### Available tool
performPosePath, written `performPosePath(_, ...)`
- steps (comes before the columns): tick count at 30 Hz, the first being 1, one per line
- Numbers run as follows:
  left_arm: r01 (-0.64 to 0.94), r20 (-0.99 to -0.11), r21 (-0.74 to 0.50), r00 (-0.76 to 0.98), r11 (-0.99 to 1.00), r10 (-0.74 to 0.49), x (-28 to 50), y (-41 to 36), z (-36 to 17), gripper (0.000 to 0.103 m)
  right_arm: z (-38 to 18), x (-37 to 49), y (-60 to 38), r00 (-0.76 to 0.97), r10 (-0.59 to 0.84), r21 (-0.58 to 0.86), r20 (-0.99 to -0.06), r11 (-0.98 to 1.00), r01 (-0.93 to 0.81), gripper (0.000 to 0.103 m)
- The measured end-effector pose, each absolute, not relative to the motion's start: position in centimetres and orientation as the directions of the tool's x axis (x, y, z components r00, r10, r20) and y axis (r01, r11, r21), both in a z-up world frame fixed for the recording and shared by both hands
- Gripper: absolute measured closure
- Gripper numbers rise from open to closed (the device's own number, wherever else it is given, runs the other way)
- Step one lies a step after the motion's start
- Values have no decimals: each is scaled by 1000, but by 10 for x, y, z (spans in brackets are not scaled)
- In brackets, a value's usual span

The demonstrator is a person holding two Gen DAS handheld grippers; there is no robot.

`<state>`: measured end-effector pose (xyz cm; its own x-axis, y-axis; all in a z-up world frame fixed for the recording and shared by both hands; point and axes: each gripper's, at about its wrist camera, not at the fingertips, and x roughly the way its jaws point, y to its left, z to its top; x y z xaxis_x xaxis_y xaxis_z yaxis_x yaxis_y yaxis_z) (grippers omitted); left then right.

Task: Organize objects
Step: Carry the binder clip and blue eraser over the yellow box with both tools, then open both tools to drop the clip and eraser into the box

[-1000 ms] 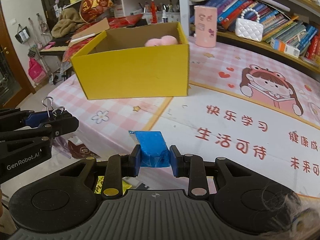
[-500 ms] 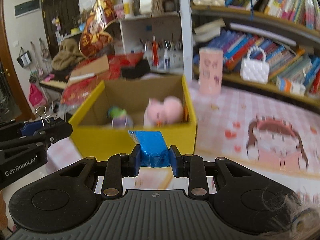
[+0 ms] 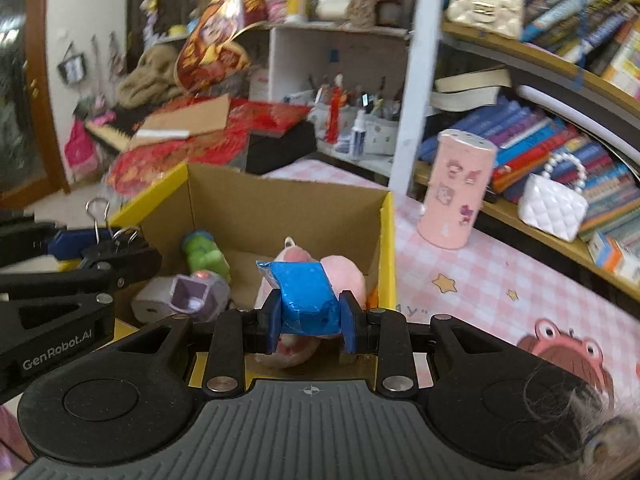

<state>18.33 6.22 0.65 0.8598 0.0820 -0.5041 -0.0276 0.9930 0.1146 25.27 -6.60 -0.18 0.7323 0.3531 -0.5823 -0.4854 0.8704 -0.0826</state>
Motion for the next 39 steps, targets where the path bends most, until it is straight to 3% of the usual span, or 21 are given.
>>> performPosePath(10, -34, -546, 177, 828, 984, 127, 208, 52, -10, 76, -15, 273, -51, 714, 400, -220, -574, 765, -605, 76)
performPosePath(17, -49, -577, 142, 808, 989, 123, 215, 56, -12, 74, -15, 278, -43, 692, 406, -267, -597, 713, -648, 75)
performPosePath(21, -60, -577, 145, 805, 988, 134, 214, 56, -11, 72, -15, 278, -43, 689, 393, -276, -610, 709, -649, 68)
performPosePath(24, -86, -569, 144, 808, 986, 154, 212, 58, -9, 60, -13, 283, -47, 682, 377, -244, -626, 736, -631, 58)
performPosePath(26, -104, -545, 128, 824, 986, 158, 207, 62, -3, 43, -9, 286, -54, 676, 381, -209, -631, 756, -620, 52)
performPosePath(28, -108, -514, 105, 845, 989, 147, 202, 65, 4, 35, -4, 286, -62, 673, 391, -166, -628, 778, -606, 48)
performPosePath(39, -77, -437, 26, 896, 997, 80, 171, 59, 35, 23, 27, 252, -106, 713, 422, 46, -560, 875, -482, 41)
